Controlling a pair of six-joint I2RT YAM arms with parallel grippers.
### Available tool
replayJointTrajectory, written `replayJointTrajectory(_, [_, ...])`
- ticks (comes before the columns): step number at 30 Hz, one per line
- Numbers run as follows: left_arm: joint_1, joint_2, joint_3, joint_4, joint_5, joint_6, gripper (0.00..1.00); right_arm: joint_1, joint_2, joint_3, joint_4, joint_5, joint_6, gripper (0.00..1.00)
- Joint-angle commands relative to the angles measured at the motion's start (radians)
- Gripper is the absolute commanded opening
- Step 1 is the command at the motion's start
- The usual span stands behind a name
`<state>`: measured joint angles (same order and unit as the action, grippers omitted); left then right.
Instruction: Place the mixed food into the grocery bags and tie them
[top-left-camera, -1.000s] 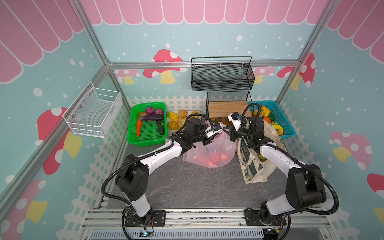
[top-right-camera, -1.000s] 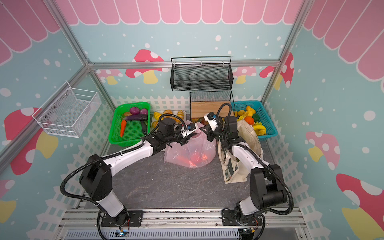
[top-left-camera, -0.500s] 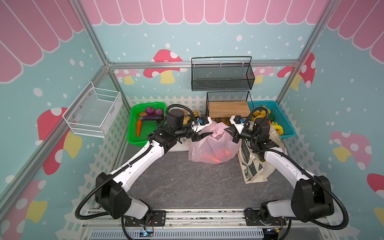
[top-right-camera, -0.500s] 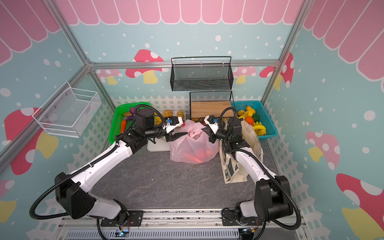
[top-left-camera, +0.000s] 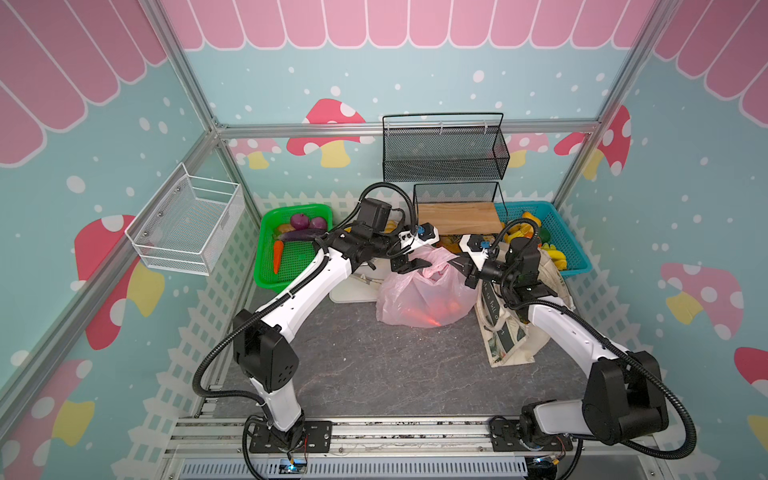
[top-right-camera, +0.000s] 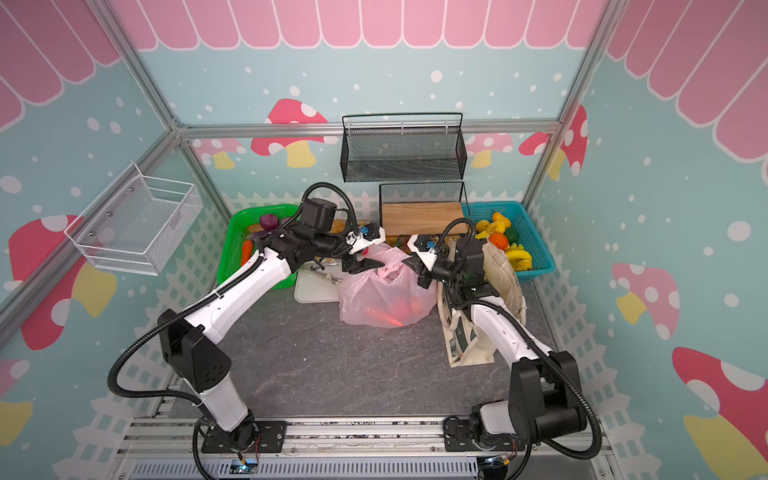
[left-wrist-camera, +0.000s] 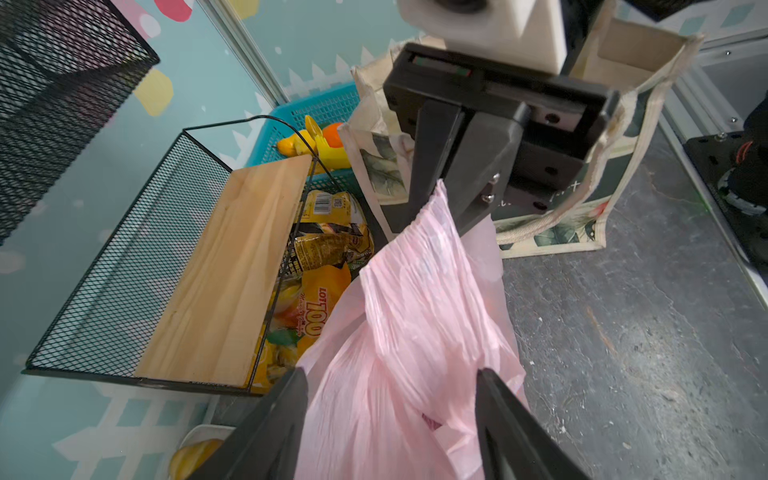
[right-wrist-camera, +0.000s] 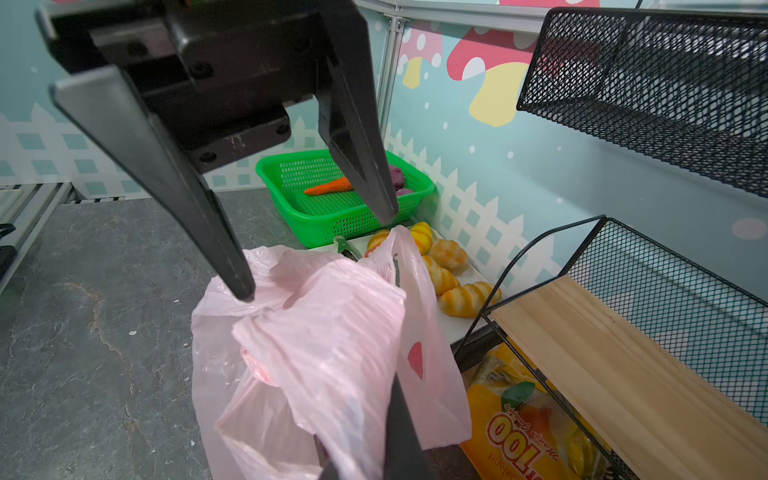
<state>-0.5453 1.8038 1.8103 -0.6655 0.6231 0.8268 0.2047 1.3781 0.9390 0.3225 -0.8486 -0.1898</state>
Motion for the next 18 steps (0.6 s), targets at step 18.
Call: replayJointTrajectory(18, [-0.045, 0.146, 0.160, -0.119, -0.177, 0.156, 0.29, 0.005, -0.016, -0.016, 0.074, -0.075, 0.018, 0.00])
